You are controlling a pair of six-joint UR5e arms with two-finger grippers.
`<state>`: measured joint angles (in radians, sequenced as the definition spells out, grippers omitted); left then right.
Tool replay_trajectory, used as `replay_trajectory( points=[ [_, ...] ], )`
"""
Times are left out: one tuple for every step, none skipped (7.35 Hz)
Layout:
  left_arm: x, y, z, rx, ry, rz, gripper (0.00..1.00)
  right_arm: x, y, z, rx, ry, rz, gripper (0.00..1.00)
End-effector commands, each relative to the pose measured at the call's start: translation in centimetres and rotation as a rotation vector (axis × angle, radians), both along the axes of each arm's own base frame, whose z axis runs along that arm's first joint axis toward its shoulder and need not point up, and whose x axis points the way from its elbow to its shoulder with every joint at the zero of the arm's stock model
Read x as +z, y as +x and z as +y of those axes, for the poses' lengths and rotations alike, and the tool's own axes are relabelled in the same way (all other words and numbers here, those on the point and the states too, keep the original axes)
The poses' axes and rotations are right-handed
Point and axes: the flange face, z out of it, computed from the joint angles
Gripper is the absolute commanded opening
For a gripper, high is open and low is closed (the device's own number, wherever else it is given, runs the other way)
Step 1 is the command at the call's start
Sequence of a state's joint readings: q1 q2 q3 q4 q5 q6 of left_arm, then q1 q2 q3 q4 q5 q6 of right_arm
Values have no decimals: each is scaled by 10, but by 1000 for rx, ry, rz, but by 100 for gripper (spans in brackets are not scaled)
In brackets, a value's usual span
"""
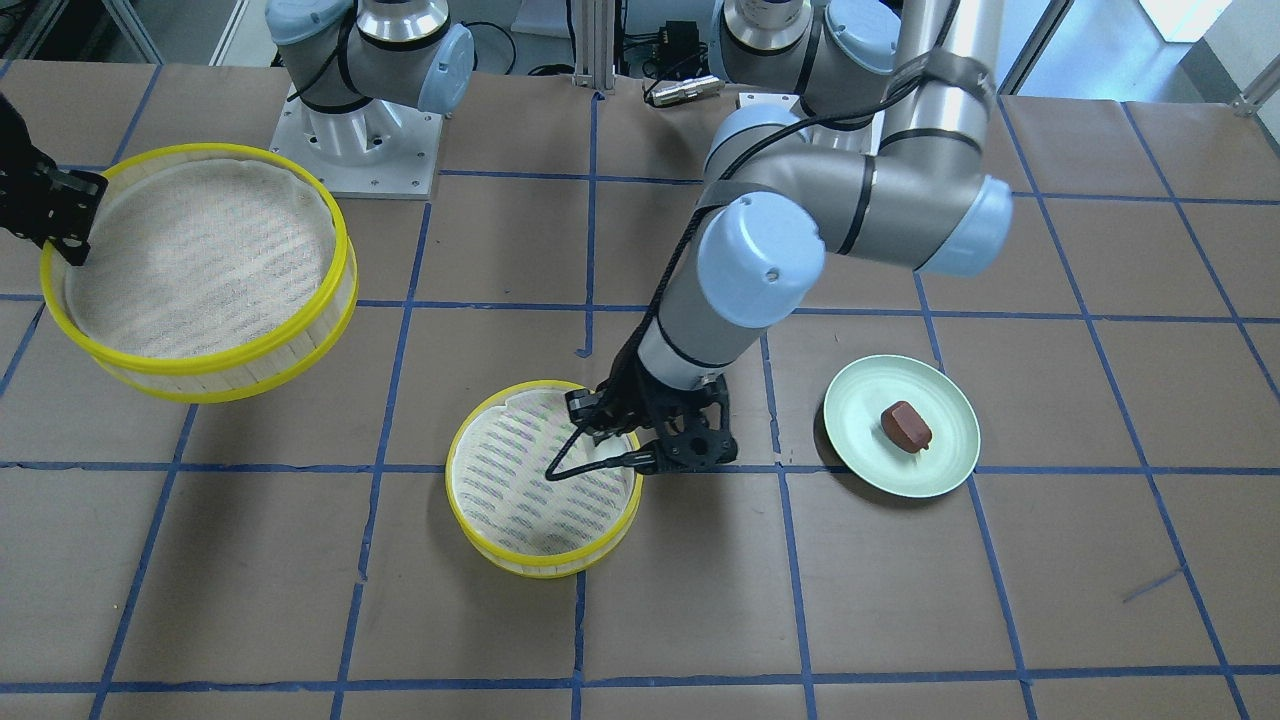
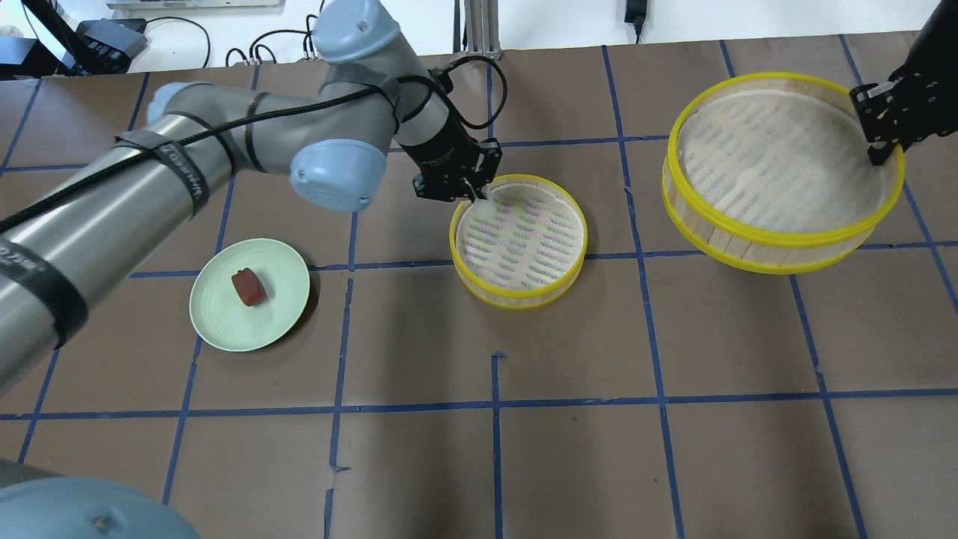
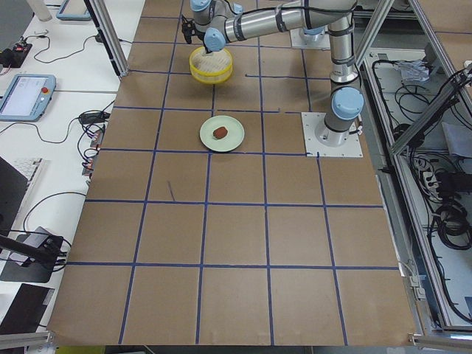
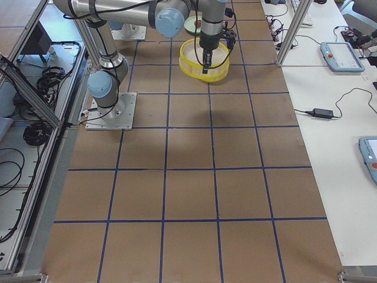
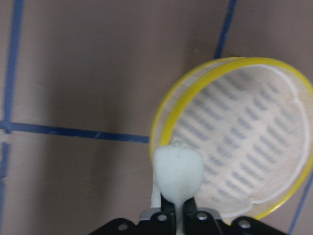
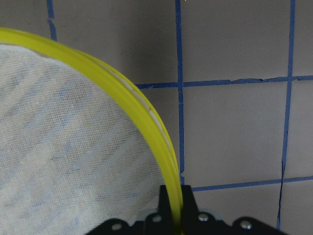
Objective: Place buns in different layers of steamer
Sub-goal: 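Carry the white bun with the left gripper over the bottom steamer tier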
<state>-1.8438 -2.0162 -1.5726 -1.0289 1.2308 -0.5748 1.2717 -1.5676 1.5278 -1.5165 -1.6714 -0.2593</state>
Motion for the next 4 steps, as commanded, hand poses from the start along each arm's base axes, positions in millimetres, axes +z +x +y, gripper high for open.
replay_trajectory(
  points=[
    [-40, -36, 11, -5, 29, 14, 48, 0, -1, -1, 0, 0, 4, 15],
    [-49, -39, 11, -13, 30, 10, 89, 0, 0, 0, 0, 0, 4, 15],
    [-49, -40, 11, -15, 25, 13, 93, 0, 0, 0, 0, 0, 4, 15],
    [-47, -40, 11, -15, 21, 15, 95, 0, 0, 0, 0, 0, 2, 16]
  ],
)
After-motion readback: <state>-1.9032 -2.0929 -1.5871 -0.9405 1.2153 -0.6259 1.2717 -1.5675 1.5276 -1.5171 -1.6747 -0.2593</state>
